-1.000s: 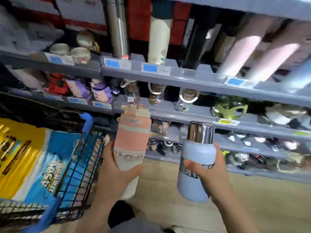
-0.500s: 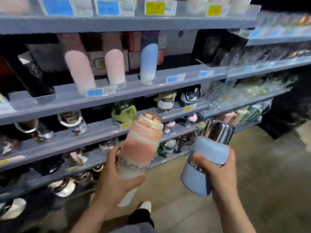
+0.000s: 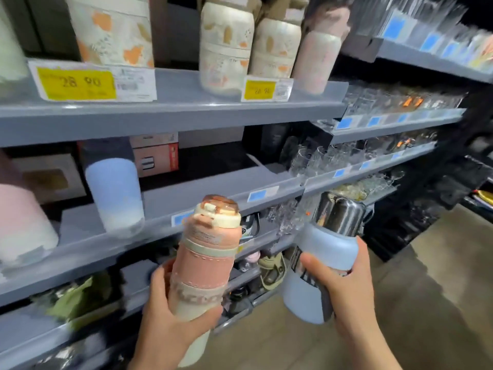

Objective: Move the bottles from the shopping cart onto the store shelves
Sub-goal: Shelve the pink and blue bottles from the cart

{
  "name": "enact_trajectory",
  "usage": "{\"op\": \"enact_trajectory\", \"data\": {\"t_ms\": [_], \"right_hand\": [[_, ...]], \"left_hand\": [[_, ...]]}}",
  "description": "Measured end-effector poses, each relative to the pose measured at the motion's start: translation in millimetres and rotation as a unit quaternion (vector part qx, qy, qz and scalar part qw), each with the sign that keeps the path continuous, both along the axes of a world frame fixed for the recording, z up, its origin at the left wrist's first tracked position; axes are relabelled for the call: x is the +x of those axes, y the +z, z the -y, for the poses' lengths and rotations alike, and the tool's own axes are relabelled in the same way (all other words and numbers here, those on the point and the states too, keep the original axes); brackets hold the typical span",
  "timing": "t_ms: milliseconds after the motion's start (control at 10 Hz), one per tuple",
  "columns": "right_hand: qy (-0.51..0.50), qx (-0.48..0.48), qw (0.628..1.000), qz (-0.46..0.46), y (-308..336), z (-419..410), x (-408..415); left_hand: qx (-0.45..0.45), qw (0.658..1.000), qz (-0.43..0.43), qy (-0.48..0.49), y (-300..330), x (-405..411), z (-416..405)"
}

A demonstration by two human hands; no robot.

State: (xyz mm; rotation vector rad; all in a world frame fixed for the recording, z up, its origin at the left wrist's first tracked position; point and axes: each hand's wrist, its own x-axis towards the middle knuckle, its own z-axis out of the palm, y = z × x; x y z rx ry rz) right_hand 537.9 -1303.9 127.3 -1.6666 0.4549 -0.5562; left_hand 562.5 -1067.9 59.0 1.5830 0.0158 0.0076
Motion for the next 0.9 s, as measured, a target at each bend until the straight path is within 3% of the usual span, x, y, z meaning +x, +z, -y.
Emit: {"op": "enact_trajectory", "data": {"t_ms": [100, 400, 600, 700, 900], "right_hand": [[-0.004, 0.011, 1.0, 0.021, 6.5, 16.1, 40.0], [0.092, 0.151, 0.983, 0.052, 12.6, 22.1, 171.0], [0.141, 0.246, 0.958, 0.045, 7.2, 19.4, 238.1], [0.125, 0.249, 0.958, 0.064, 5.0, 21.4, 263.7], [0.128, 0.094, 0.986, 0.058, -10.4, 36.6, 293.8]], "left_hand": [[-0.011, 1.0, -0.011, -0.005, 13.9, 28.6, 20.2], [0.048, 0.992, 0.003, 0.114, 19.4, 54.3, 31.6], [0.129, 0.965, 0.039, 0.226, 26.1, 50.4, 52.1], [0.113, 0.954, 0.004, 0.278, 47.4, 48.1, 68.9], [0.065, 0.947, -0.058, 0.309, 54.1, 48.6, 87.0]]}}
